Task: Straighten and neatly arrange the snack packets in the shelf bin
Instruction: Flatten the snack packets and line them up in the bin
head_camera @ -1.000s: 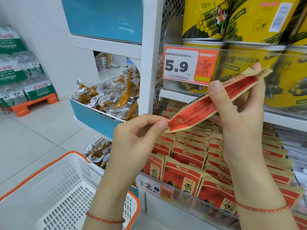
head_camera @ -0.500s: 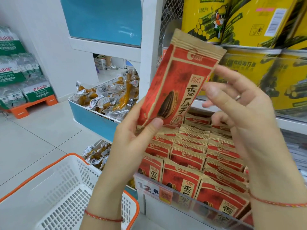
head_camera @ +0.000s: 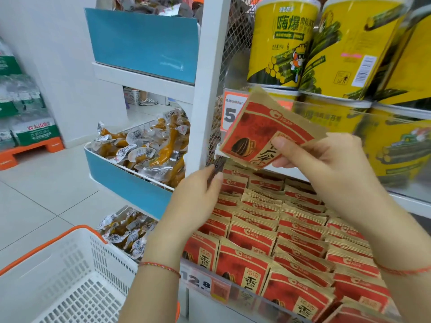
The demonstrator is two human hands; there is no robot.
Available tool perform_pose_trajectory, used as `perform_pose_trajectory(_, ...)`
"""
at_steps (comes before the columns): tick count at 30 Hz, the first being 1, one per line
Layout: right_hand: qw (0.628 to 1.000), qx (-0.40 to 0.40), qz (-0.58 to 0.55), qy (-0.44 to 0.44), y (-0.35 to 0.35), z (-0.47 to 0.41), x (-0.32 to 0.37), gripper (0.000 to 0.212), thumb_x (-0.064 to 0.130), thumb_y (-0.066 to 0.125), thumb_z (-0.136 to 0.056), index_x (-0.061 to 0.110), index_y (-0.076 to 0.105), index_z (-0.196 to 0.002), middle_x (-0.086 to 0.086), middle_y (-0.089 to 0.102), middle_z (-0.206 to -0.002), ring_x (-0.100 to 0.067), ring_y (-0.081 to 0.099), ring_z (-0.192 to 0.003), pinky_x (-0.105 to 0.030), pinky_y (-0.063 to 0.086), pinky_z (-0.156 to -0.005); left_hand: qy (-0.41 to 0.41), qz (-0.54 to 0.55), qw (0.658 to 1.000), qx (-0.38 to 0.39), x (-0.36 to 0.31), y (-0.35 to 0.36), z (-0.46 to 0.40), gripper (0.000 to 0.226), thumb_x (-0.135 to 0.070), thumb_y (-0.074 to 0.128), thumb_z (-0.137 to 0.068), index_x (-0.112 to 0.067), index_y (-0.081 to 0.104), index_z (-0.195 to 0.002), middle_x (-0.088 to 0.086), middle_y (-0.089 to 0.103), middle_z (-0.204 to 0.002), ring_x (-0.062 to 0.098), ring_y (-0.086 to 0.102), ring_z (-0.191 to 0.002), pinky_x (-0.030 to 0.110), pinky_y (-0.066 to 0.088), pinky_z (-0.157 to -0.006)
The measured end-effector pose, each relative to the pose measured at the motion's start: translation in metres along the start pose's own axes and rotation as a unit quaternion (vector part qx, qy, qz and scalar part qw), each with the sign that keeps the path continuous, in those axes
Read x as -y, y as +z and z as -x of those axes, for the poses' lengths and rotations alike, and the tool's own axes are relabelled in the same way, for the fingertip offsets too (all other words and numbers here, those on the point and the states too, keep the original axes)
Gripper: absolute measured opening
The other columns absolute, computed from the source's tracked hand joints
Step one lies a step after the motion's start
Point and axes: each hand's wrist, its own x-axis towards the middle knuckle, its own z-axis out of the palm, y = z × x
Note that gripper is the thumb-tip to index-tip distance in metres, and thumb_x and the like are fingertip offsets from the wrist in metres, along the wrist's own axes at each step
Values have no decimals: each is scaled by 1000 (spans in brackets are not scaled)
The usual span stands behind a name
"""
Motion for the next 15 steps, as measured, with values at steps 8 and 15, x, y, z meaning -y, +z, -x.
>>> perform_pose_trajectory(8, 998, 11, 58, -9, 26, 12, -25, 36, 44, 49, -88, 20, 76, -85, 3, 32, -41, -11, 28, -41, -23, 23, -45, 15, -263, 958, 108, -2, 21, -3, 48, -50, 25, -103, -27, 55, -132, -3, 56, -132, 22, 44, -128, 39, 32, -104)
perform_pose_trajectory(15, 993, 63, 97, 37, 55, 0, -39, 53, 42, 53, -93, -4, 69, -72, 2, 42, -41, -15, 36, -45, -26, 28, -50, 5, -221, 964, 146, 8, 8, 8, 44, -48, 33, -102, -23, 59, -128, 0, 57, -122, 20, 47, -120, 37, 41, -98)
